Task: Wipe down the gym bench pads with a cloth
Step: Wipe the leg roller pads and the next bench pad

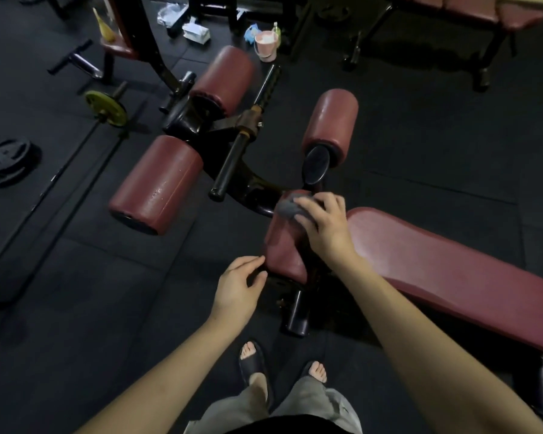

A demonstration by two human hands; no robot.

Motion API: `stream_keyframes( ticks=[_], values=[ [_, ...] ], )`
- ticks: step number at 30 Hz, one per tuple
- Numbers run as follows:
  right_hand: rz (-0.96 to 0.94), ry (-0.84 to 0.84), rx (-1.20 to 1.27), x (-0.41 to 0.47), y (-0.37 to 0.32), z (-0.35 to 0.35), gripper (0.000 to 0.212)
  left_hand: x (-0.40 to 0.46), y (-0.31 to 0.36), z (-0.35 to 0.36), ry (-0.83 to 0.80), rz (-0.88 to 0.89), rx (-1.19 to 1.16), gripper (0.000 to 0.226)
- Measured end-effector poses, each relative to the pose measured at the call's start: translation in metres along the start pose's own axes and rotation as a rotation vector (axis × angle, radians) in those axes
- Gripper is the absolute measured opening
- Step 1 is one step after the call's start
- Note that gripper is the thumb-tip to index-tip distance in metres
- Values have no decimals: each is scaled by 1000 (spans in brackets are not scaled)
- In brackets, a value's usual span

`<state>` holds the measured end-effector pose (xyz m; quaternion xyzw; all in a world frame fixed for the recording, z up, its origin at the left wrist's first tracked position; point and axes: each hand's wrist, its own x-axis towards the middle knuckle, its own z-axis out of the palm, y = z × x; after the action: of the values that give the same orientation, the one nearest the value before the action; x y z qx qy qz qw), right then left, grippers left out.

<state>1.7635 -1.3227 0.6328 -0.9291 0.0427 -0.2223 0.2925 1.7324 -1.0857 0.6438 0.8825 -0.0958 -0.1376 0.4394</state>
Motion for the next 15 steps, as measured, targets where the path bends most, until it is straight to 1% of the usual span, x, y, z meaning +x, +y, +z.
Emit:
stream_keyframes(
  ticks=[3,5,8,10,11,13,15],
  values=[
    [120,34,35,17,7,1,34,-2,3,1,24,-54,-35,31],
    [157,40,55,10,2,2,34,-5,6,2,40,-119,-94,31],
    [79,23,78,-37,-13,2,37,-13,8,5,49,-149,-133,31],
    [9,-23,135,-81,-27,-1,40,-16,10,7,67,-116,-119,31],
    [-35,-41,149,-96,-31,-3,39,-17,10,8,74,-96,-110,33],
    [-102,-49,140,-95,-26,-4,35,-16,11,10,76,-84,-98,34],
    [-83,-2,106,-64,-11,0,33,-16,11,11,63,-107,-92,35]
  ],
)
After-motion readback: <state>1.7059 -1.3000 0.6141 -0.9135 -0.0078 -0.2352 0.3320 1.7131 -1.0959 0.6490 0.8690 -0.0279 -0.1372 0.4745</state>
